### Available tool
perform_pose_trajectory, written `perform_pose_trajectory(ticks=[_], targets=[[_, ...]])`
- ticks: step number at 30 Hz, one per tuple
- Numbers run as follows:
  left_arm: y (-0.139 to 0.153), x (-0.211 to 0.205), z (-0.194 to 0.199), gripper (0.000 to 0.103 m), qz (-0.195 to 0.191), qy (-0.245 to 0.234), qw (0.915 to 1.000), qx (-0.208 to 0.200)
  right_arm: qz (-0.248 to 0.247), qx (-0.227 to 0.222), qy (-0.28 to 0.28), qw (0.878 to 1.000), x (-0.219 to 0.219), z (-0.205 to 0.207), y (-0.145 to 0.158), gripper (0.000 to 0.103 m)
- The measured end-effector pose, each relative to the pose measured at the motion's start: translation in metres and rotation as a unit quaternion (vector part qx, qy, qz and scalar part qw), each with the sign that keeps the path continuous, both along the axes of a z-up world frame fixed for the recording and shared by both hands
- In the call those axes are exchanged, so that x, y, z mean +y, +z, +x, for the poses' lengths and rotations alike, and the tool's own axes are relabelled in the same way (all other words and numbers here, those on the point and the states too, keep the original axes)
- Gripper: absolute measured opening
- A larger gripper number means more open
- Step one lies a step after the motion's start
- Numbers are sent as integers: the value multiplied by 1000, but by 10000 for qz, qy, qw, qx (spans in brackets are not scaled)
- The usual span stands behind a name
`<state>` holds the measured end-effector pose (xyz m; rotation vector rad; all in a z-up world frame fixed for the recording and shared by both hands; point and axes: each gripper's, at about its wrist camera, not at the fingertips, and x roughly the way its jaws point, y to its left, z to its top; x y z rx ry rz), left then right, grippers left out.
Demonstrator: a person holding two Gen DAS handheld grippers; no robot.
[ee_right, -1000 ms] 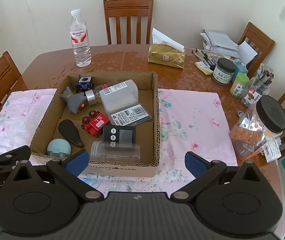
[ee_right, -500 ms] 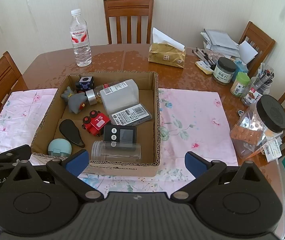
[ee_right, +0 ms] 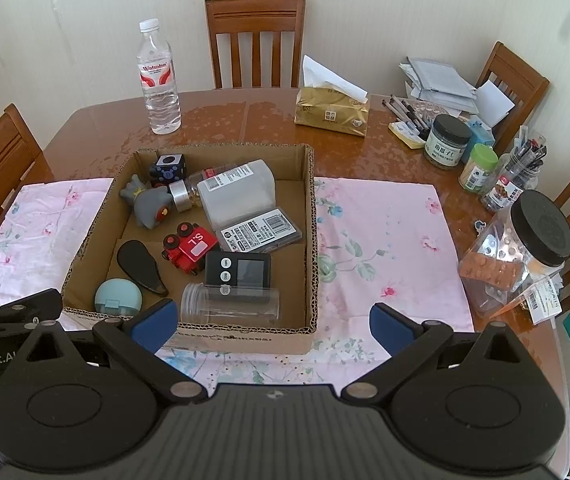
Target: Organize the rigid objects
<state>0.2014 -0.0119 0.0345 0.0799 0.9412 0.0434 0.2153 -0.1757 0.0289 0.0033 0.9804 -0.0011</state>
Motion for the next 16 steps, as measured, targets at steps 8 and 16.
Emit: perform_pose_trajectory(ticks=[8, 16], targets=[[1, 1, 0, 102, 10, 34, 10000, -5, 16, -13, 26, 10000, -1, 0, 1, 103], [2, 1, -1, 102, 2, 51, 10000, -16, 0, -24, 41, 10000, 0, 0, 2, 103]])
